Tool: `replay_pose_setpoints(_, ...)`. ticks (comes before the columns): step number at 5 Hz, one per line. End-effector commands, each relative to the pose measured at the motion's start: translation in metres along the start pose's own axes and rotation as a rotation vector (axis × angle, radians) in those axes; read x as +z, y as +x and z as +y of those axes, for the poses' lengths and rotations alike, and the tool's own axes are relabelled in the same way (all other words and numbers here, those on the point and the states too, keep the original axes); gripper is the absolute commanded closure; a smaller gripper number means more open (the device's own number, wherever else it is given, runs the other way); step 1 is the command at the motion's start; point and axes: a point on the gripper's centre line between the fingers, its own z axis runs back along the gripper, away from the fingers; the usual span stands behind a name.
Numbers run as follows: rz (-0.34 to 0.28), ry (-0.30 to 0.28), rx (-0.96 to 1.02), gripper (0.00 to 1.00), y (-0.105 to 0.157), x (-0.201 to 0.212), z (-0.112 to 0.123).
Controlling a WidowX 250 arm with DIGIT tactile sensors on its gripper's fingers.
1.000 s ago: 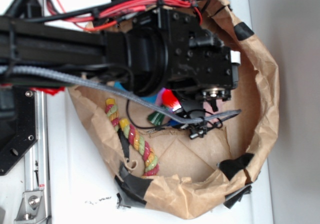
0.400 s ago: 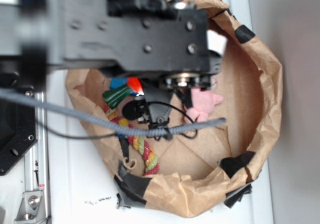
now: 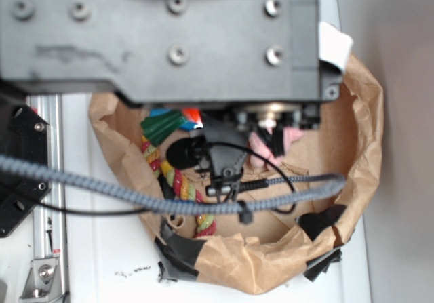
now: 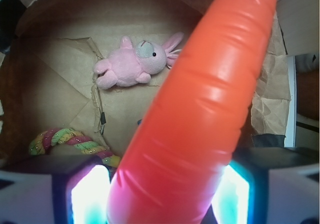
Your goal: Grab the carrot.
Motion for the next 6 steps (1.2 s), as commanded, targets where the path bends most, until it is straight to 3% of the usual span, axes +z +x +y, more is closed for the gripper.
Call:
replay_pose_setpoints(1,-0.067,0.014,-0.01,1.0,0.0014,0.0099,0.0057)
replay_pose_setpoints(6,-0.081,0.014,-0.008,1.0,-0.0002,0.009,0.0037)
